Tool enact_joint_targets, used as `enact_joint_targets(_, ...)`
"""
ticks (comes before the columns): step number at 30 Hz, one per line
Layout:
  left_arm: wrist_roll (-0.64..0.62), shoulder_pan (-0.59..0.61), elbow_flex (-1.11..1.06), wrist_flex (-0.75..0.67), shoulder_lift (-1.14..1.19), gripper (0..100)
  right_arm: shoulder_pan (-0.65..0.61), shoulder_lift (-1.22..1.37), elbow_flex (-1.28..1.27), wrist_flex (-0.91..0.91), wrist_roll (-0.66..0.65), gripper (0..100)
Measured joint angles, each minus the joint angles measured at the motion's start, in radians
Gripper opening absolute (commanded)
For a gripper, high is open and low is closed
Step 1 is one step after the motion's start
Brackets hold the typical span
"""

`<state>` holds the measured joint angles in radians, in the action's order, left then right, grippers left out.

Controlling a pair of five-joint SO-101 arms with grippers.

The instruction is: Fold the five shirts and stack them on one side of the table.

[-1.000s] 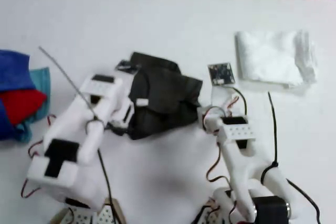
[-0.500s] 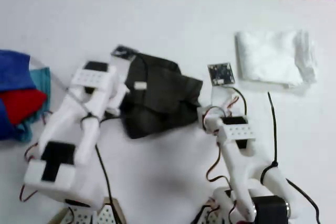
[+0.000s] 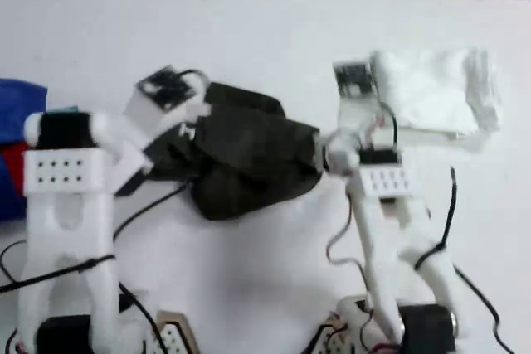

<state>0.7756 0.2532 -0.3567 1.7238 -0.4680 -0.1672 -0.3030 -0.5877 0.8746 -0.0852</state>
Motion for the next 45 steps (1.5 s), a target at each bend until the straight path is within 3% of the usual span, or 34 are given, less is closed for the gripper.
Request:
enact_joint_targets(8, 0.029, 0.167, -0.278, -0.157, -0.002, 3, -0.180, 0.511, 0.844, 0.367, 0.000, 26.4)
enact_joint_targets(18, 0.029, 0.261, -0.396, -0.242, -0.002, 3, -0.334, 1.243, 1.680, 0.512, 0.000, 26.8)
enact_joint_targets(21, 0.029, 0.279, -0.396, -0.249, -0.002, 3, -0.354, 1.404, 1.849, 0.566, -0.002, 33.7)
enact_joint_targets(24, 0.029, 0.287, -0.396, -0.250, -0.002, 3, -0.350, 1.521, 1.959, 0.624, -0.002, 41.6)
enact_joint_targets(28, 0.029, 0.288, -0.396, -0.250, -0.002, 3, -0.350, 1.608, 2.018, 0.661, -0.023, 38.9)
enact_joint_targets(30, 0.029, 0.288, -0.396, -0.250, -0.002, 3, -0.350, 1.619, 2.036, 0.672, -0.051, 31.9)
enact_joint_targets(34, 0.029, 0.288, -0.396, -0.250, -0.002, 3, -0.350, 1.619, 2.039, 0.695, -0.109, 0.0)
enact_joint_targets(36, 0.029, 0.288, -0.374, -0.249, -0.002, 3, -0.348, 1.619, 2.045, 0.701, -0.132, 6.4)
enact_joint_targets(38, 0.029, 0.288, -0.341, -0.249, -0.003, 3, -0.331, 1.619, 2.055, 0.704, -0.138, 0.9)
enact_joint_targets(45, -0.009, 0.290, -0.167, -0.247, -0.003, 3, -0.265, 1.611, 2.199, 0.775, -0.143, 1.9)
